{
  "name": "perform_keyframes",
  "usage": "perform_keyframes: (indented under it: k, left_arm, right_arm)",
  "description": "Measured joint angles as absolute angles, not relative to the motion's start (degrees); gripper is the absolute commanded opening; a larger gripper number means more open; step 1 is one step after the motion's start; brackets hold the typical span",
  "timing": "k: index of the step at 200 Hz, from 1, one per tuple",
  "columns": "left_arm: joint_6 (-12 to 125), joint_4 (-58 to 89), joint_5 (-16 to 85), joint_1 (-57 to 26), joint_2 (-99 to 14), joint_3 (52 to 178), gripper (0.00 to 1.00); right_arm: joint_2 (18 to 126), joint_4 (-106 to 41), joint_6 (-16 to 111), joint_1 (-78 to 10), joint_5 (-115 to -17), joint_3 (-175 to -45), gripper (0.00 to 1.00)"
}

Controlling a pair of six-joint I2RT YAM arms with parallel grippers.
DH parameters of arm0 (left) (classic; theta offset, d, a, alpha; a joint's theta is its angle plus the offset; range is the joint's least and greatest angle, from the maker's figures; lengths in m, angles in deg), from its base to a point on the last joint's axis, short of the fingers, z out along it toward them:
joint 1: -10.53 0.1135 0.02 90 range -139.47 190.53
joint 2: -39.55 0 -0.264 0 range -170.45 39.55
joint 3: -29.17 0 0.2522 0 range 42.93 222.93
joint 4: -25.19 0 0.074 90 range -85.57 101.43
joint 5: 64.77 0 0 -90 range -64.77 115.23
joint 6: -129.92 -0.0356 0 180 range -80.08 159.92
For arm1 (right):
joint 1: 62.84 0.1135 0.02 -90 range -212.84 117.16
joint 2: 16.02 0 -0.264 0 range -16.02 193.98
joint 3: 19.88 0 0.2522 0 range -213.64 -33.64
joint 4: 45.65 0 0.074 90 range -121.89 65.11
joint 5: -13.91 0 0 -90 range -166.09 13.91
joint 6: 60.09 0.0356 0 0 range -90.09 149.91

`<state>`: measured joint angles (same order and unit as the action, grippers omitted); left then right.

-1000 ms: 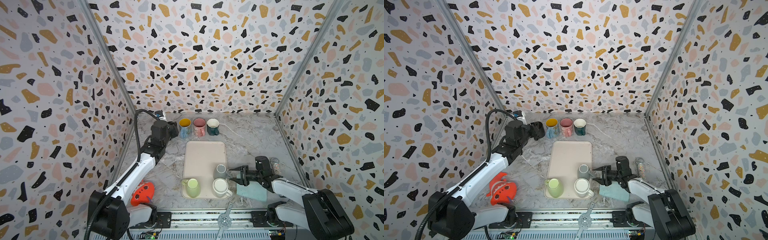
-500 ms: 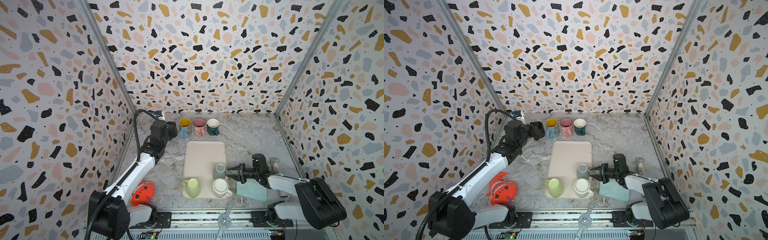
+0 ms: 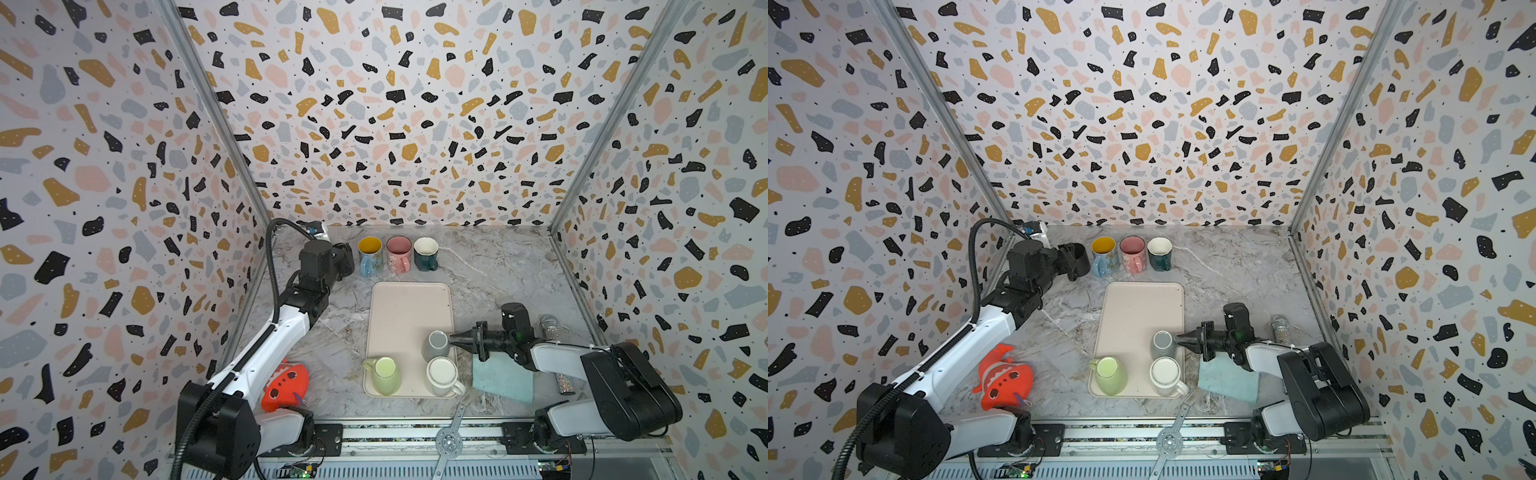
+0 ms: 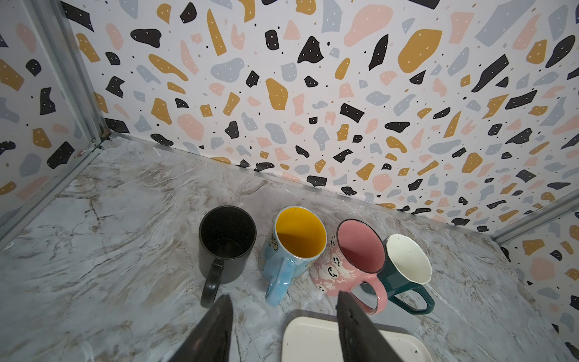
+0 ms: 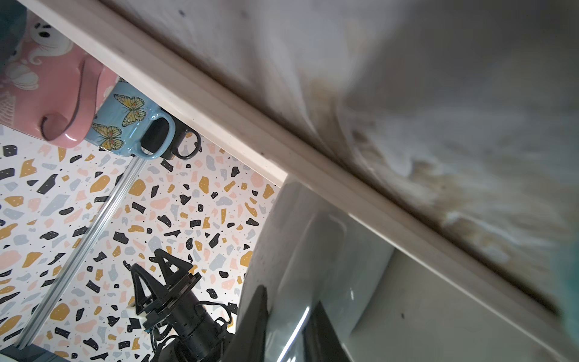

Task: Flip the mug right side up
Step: 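Lower the right gripper onto the grey mug and close it on the mug, then lift the grey mug off the tray with the right gripper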

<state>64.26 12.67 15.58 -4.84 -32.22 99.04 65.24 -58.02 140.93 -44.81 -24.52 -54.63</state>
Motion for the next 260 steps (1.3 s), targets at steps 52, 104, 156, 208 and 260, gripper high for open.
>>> perform_keyframes:
  k: [52, 104, 156, 208, 260]
  left_arm:
    - [63.95, 12.49, 15.36, -4.60, -32.22, 99.04, 0.55]
    - [63.84, 12.32, 15.21, -4.45, -32.22, 99.04, 0.55]
    - [63.51, 11.90, 15.16, -4.23, -32.26, 99.04, 0.55]
    - [63.21, 11.66, 15.01, -4.19, -32.37, 99.15, 0.55]
    - [63.03, 11.51, 14.64, -4.14, -32.96, 100.42, 0.55]
  right_arm:
    - [68.12, -61.62, 141.24, -44.81, -25.61, -56.45, 0.13]
    - [71.90, -66.32, 141.74, -44.75, -26.09, -57.58, 0.02]
    - [75.58, -71.04, 142.77, -44.12, -25.74, -59.33, 0.00]
    - [77.28, -74.04, 140.45, -44.40, -26.40, -63.09, 0.00]
    - [77.28, -74.34, 133.39, -44.77, -26.73, -68.38, 0.00]
